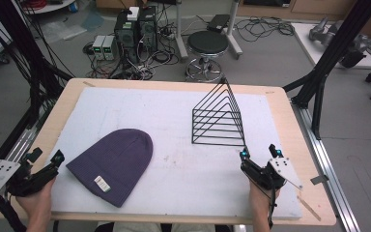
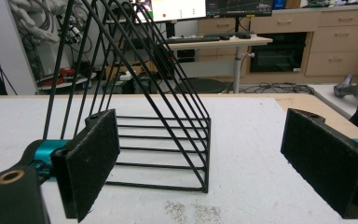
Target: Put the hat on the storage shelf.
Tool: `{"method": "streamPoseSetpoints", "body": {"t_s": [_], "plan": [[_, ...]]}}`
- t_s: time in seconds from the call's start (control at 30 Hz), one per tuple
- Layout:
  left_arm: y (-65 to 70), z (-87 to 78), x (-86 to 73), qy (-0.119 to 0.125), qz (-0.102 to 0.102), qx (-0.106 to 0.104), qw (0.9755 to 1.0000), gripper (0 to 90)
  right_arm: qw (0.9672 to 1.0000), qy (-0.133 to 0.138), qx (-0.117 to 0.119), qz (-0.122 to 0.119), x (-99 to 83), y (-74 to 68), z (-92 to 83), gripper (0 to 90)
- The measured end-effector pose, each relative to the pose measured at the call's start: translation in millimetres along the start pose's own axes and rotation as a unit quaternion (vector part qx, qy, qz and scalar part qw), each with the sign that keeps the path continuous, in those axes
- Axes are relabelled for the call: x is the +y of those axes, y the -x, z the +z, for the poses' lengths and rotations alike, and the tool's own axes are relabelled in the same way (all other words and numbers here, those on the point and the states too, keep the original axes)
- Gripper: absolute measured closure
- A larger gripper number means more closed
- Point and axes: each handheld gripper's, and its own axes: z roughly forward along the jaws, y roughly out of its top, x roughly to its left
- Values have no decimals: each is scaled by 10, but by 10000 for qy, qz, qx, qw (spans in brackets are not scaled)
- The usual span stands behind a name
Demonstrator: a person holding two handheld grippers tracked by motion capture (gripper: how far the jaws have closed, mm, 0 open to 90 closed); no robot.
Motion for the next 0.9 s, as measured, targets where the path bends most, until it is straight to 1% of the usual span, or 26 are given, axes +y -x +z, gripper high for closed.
{"method": "streamPoseSetpoints", "body": {"t_s": [0.03,0.23,0.33,0.53,0.67,0.73,0.9], "plan": [[-3,-1,-1,-4,-3,1,10000,227,10000,-18,-8,37,-1,-1,0,107],[-9,-8,-1,-13,-7,5,10000,227,10000,15,-11,40,0,4,-1,107],[-13,-4,-6,-32,-57,-21,10000,226,10000,14,-9,72,0,3,-3,107],[-23,-2,-8,-37,-90,-5,10000,227,10000,4,-11,81,-3,3,1,108],[-21,1,-9,-43,-83,-28,10000,226,10000,-2,-8,81,-4,4,2,107],[-21,-2,-8,-7,-110,-78,9999,225,10000,-1,1,79,-4,1,1,107],[-9,-2,0,34,-88,-126,9999,222,9999,-8,26,111,-4,-1,-1,107]]}}
